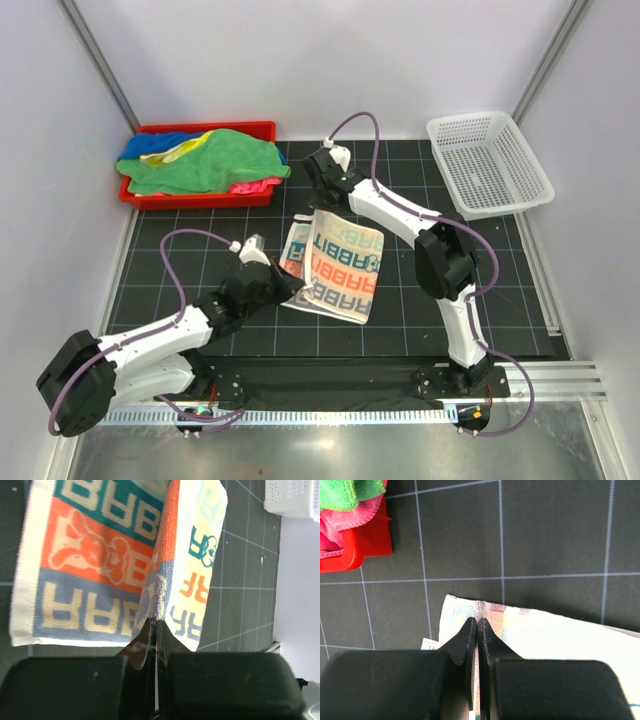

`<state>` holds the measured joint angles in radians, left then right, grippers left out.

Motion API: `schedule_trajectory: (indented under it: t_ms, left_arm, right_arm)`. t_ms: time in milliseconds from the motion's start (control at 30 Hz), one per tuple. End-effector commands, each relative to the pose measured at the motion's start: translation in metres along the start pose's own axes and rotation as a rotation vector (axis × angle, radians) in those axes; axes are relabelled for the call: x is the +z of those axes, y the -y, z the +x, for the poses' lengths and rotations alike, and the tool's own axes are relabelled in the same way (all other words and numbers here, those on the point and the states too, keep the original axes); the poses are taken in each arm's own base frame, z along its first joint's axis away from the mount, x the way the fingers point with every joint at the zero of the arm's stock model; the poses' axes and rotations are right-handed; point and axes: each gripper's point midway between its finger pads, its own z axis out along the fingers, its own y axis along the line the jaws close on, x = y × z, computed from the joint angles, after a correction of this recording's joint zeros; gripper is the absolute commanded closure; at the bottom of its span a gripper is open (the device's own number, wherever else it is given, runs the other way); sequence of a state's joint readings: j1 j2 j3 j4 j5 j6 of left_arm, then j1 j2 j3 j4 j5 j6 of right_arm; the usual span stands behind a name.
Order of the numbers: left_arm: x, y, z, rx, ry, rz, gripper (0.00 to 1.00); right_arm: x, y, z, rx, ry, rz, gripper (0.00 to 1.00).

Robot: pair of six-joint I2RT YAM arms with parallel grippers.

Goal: Fold and stack the towels
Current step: Fold the towel

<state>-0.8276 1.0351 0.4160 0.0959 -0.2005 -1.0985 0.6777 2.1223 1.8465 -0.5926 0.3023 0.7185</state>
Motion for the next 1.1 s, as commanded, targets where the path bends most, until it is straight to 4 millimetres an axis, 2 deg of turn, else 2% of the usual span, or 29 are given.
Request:
schedule_trajectory:
  t_ms: [0,200,567,800,1067]
  left_arm:
    - [-0.004,-0.018,0.002,-0.013,-0.004,-0.051,1.0]
    - [-0.003,-0.03,-0.005,-0.028,0.01,-0.082,1.0]
    - [0.007,-0.057,0.004,-0.042,-0.019,-0.153,1.0]
    - [0.007,-0.065,0.009,-0.051,-0.025,-0.163,1.0]
    - [0.001,-0.061,0.003,-0.06,-0.008,-0.151,1.0]
  right_arm:
    - [0.0,-0.014,-0.026,0.048,0.088,-0.006,0.99]
    - [0.011,-0.024,-0.02,0.049,0.074,-0.012,0.99]
    - [0.035,-0.032,0.003,0.051,0.033,-0.018,0.99]
    - [0.03,-0.039,0.0,0.054,0.05,-0.031,0.99]
    - [0.024,-0.046,-0.005,0.045,0.06,-0.037,0.99]
